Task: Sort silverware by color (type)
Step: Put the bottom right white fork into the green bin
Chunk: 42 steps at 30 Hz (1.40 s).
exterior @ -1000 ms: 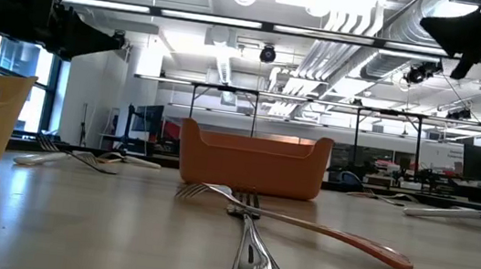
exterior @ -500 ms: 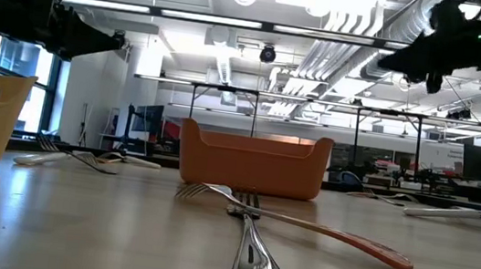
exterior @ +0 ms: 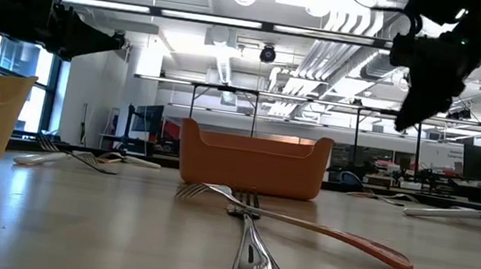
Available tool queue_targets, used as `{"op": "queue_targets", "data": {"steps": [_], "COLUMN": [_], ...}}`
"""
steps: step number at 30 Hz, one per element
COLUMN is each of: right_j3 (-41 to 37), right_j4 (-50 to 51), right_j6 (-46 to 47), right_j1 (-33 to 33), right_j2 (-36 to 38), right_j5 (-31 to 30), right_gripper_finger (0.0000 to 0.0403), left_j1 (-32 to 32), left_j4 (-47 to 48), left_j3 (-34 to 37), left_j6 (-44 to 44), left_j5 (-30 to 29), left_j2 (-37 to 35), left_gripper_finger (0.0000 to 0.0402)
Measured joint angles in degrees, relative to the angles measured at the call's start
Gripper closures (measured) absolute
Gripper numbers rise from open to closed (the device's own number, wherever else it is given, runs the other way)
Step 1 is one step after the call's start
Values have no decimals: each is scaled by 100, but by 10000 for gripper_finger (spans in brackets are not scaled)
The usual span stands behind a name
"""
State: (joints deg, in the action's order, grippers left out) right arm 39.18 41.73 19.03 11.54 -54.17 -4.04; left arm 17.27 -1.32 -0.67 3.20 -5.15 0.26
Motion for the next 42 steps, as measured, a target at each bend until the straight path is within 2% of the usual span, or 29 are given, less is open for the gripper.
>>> {"op": "queue_targets", "data": {"steps": [6,12,26,32,42], "right_j3": [182,184,184,191,227], "right_j4": [964,1045,793,482,510], "right_j6": [583,811,439,299,657], "right_j1": [-772,-1236,-1063,-964,-960], "right_j2": [-774,-1470,-2855,-3269,-3509], "right_j5": [8,345,411,621,624], "right_gripper_finger": [247,247,250,278,362], "left_j1": [-2,0,-2,0,0], "left_j4": [0,0,0,0,-2], "left_j3": [0,0,0,0,0], "left_j6": [0,0,0,-1,0], "left_j5": [0,0,2,0,2], "left_j2": [0,1,0,0,0], "left_gripper_finger": [401,401,401,401,401]}}
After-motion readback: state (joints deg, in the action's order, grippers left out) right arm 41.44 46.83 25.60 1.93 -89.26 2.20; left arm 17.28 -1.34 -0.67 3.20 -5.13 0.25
